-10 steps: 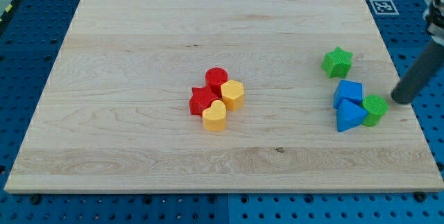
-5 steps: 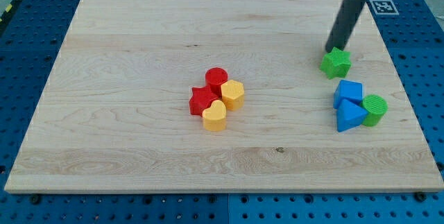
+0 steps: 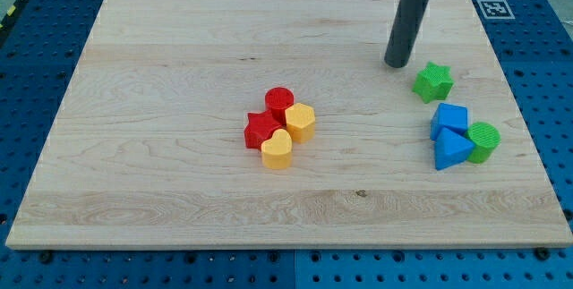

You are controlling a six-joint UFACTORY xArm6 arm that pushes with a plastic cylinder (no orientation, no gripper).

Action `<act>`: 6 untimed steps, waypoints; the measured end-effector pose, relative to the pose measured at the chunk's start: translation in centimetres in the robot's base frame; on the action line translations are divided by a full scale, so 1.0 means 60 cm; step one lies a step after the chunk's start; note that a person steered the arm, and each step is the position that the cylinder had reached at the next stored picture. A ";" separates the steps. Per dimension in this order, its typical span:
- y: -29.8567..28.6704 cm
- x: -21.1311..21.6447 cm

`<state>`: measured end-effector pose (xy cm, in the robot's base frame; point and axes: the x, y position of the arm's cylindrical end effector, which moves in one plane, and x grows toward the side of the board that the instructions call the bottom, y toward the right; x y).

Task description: Push the green star into the green circle

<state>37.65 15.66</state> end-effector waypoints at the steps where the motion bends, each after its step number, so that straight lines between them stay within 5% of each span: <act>1: 0.030 0.037; 6: 0.101 0.118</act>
<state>44.72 21.69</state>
